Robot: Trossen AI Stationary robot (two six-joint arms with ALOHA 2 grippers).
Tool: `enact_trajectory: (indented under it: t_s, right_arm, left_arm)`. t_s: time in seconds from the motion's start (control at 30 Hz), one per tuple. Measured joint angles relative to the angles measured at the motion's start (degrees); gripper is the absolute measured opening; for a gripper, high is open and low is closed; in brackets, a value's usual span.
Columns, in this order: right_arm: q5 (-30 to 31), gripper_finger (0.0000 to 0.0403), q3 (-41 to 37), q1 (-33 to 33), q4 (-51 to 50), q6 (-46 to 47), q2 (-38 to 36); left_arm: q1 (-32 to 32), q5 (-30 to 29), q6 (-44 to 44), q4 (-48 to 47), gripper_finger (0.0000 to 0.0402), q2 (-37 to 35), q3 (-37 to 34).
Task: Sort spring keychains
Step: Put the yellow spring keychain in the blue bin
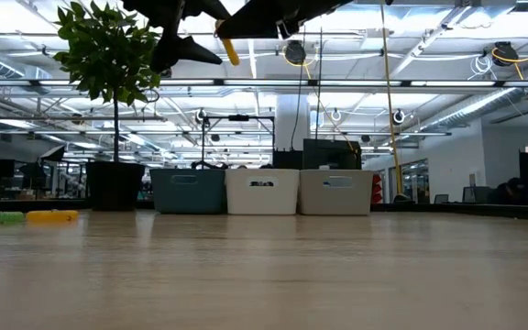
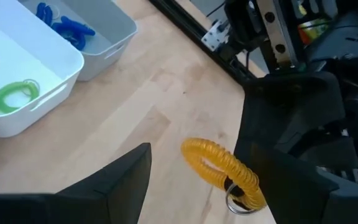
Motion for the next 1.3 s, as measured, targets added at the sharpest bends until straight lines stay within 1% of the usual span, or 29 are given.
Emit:
enact_trajectory:
  t_s: [0.1, 0.2, 0.33, 0.47, 0.6, 0.63, 0.83, 0.93, 1.0, 1.07, 1.13, 1.2, 1.3]
  right_arm:
    - [-0.2, 0.0, -0.01, 0.0, 0.08, -0.02, 0.0]
    - [-0.24, 0.0, -0.02, 0.0, 0.32, 0.0, 0.0]
    - [-0.07, 0.0, -0.07, -0.02, 0.25, 0.04, 0.0]
    - [-0.05, 0.0, -0.07, 0.0, 0.37, 0.11, 0.0]
    - [0.32, 0.0, -0.04, -0.04, 0.79, 0.09, -0.09]
    - [0.32, 0.0, -0.04, -0.04, 0.77, 0.09, -0.09]
    - [0.27, 0.0, -0.04, -0.04, -0.69, -0.32, -0.09]
    - [0.21, 0.0, -0.04, -0.04, -1.89, 0.03, -0.09]
    - [0.21, 0.0, -0.02, 0.0, -3.15, 0.15, -0.11]
    - [0.19, 0.0, -0.02, 0.4, -5.26, 1.44, -0.13]
    - [-0.96, 0.0, -0.03, 0.95, -8.3, 3.21, -0.64]
    - [-4.65, 0.0, -0.03, 1.11, -9.86, 4.88, -1.18]
    - [-9.82, 0.0, 0.0, 1.2, -11.65, 7.32, -1.75]
  left_arm:
    - [-0.41, 0.0, -0.59, -0.09, 0.0282, 0.02, 0.03]
    - [-0.58, 0.13, -1.03, -0.01, 0.0257, 0.03, 0.03]
    - [-0.63, 0.25, -1.03, 0.01, 0.0187, 0.03, 0.03]
    - [-0.63, 0.25, -0.84, -0.34, 0.0106, 0.03, 0.03]
    - [-0.67, 0.52, 1.34, -0.82, 0.0024, 0.14, -0.04]
    - [-0.67, 0.59, 1.78, -0.69, 0.0012, 0.14, -0.02]
    - [-0.67, 0.51, 2.03, -0.45, 0.0004, 0.14, -0.04]
    - [-0.67, 0.25, 2.77, -0.26, 0.0014, 0.14, -0.04]
    - [-0.69, 0.23, 5.1, -0.13, 0.0021, 0.14, -0.04]
    - [-1.15, 0.21, 10.24, -0.77, 0.0022, 0.14, -0.04]
    - [-1.95, 0.22, 17.5, -1.9, 0.0011, 0.14, -0.04]
    - [-2.76, 0.16, 24.09, -2.87, 0.0005, 0.14, -0.04]
    - [-4.35, -0.06, 34.92, -3.82, 0.0006, 0.14, -0.04]
